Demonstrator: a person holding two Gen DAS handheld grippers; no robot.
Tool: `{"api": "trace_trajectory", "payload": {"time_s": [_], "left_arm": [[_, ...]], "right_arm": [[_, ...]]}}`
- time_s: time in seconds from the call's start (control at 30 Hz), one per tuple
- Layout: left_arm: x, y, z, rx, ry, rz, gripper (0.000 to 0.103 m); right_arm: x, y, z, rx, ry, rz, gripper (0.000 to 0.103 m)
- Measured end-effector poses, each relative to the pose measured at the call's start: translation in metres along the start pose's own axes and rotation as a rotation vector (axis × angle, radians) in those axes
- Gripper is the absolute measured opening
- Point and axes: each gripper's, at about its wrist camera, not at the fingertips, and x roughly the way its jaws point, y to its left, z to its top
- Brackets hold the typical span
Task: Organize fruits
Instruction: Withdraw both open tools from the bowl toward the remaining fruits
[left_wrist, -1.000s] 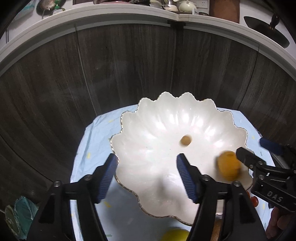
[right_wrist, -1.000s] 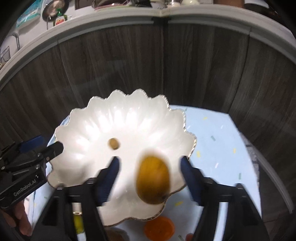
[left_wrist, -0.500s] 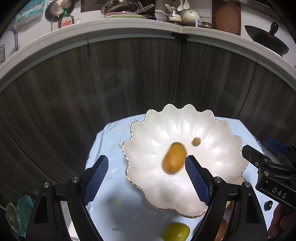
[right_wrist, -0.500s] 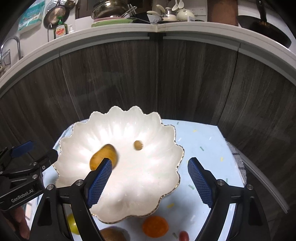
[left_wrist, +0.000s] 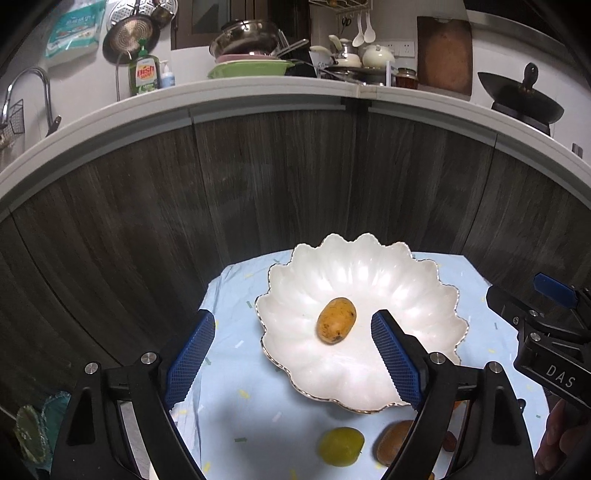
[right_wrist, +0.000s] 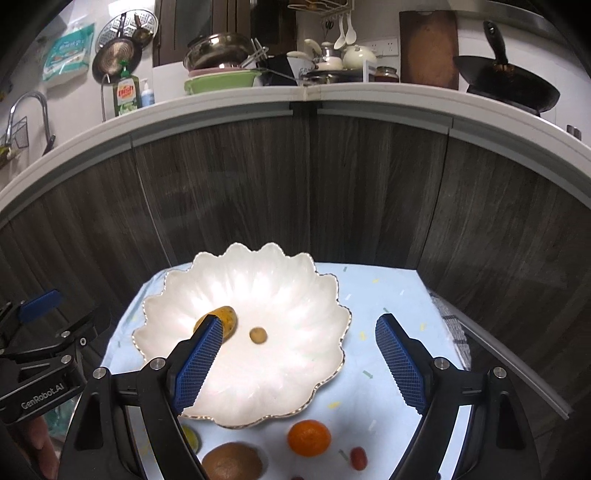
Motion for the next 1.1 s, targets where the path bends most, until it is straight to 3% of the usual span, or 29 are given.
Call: {"api": "trace_trajectory", "payload": {"time_s": [0.57,1.1], "left_arm": [[-0.036,-0.003,-0.012,0.001,-0.006,-0.008,0.087],[-0.043,-0.013,-0.032,0.015,0.027,-0.022,0.087]], "right_arm": [[-0.038,-0.004,-0.011,0.018,-0.022,0.013,0.085],[-0.048,-0.011,-0.031,0.017,-0.009,0.013,0.085]]}}
